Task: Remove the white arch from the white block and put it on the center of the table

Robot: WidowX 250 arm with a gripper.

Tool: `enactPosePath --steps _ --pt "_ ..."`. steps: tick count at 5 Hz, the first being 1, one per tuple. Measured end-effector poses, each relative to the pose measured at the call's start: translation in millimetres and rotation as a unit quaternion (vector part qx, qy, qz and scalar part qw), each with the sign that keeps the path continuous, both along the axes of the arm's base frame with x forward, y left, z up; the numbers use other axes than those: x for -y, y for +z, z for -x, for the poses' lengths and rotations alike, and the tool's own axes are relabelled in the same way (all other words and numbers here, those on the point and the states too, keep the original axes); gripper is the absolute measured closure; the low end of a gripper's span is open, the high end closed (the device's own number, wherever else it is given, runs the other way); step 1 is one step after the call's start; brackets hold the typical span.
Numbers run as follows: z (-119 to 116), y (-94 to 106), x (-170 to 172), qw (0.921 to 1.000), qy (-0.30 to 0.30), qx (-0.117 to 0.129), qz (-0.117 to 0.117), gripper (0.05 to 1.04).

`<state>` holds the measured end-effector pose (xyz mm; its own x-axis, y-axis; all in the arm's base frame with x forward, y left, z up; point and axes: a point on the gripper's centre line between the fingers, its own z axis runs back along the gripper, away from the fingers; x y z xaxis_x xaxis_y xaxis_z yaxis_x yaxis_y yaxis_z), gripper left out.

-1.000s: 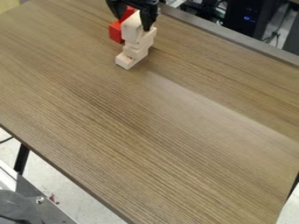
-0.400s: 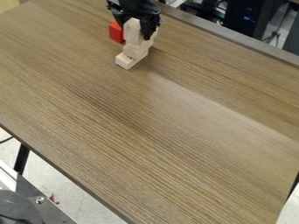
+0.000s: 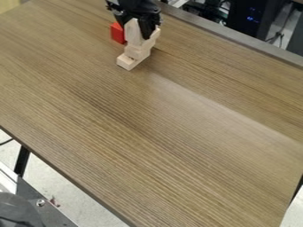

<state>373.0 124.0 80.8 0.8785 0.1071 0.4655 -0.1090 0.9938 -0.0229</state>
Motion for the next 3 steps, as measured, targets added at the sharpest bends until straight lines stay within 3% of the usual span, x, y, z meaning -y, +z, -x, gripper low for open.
enactPosePath --steps 1,2,3 --pt "1.4 0.2 1.4 0.9999 0.001 0.004 0.009 0.492" --pt "7.2 16.3 9.2 0.9995 0.003 0.023 0.023 0.492" --pt "11.6 41.3 26.0 0.9980 -0.012 0.057 0.026 0.493"
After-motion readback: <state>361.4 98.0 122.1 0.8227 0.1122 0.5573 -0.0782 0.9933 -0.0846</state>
